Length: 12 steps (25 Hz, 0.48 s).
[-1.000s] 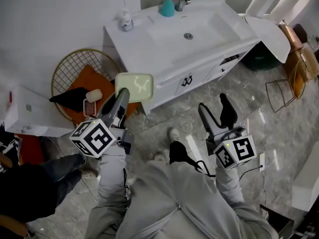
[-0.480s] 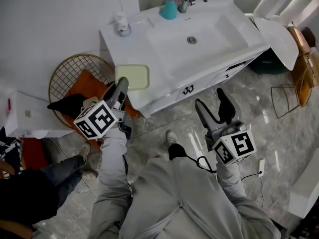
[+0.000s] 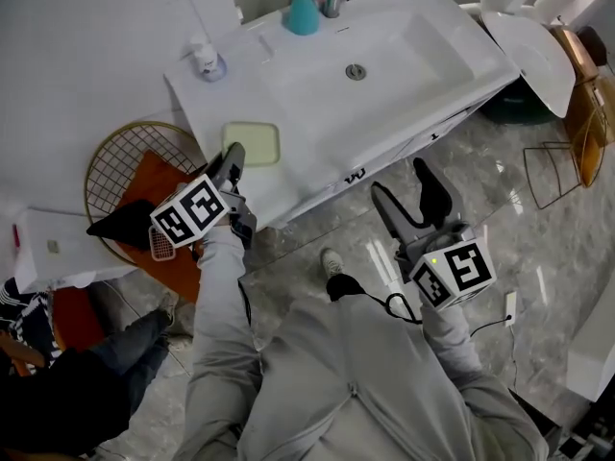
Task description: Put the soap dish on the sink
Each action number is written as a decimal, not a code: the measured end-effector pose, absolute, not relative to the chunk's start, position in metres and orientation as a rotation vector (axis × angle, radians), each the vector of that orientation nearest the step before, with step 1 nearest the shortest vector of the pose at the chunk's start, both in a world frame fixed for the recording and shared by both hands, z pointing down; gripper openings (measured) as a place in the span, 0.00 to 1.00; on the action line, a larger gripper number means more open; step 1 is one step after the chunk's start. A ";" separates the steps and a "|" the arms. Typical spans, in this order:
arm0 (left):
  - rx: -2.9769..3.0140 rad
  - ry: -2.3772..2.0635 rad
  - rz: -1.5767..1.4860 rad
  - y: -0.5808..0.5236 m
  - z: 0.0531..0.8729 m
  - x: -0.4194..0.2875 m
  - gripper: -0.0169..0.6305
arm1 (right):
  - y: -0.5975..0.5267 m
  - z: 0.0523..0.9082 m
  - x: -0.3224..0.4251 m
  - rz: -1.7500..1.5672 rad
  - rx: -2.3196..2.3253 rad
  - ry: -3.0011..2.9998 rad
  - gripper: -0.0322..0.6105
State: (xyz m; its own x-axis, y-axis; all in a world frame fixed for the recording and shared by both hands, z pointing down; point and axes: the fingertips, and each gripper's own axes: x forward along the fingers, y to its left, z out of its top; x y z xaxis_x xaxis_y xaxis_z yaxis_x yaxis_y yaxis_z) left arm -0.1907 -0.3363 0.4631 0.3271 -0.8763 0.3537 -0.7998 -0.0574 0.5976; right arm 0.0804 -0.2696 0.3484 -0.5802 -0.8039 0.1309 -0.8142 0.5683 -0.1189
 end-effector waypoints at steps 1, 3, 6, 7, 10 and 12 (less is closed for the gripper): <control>1.854 -1.479 -0.125 -0.340 0.468 -0.190 0.21 | -0.272 0.350 0.081 0.260 1.409 -2.723 0.54; 1.843 -1.475 -0.112 -0.347 0.475 -0.188 0.21 | -0.277 0.353 0.083 0.269 1.410 -2.715 0.54; 1.827 -1.470 -0.099 -0.355 0.485 -0.187 0.21 | -0.282 0.356 0.085 0.278 1.414 -2.706 0.54; 1.821 -1.468 -0.094 -0.358 0.488 -0.187 0.21 | -0.284 0.357 0.086 0.281 1.415 -2.703 0.54; 1.800 -1.463 -0.072 -0.363 0.499 -0.187 0.21 | -0.288 0.360 0.087 0.291 1.416 -2.696 0.54; 1.784 -1.458 -0.056 -0.366 0.506 -0.187 0.21 | -0.290 0.361 0.087 0.294 1.415 -2.694 0.54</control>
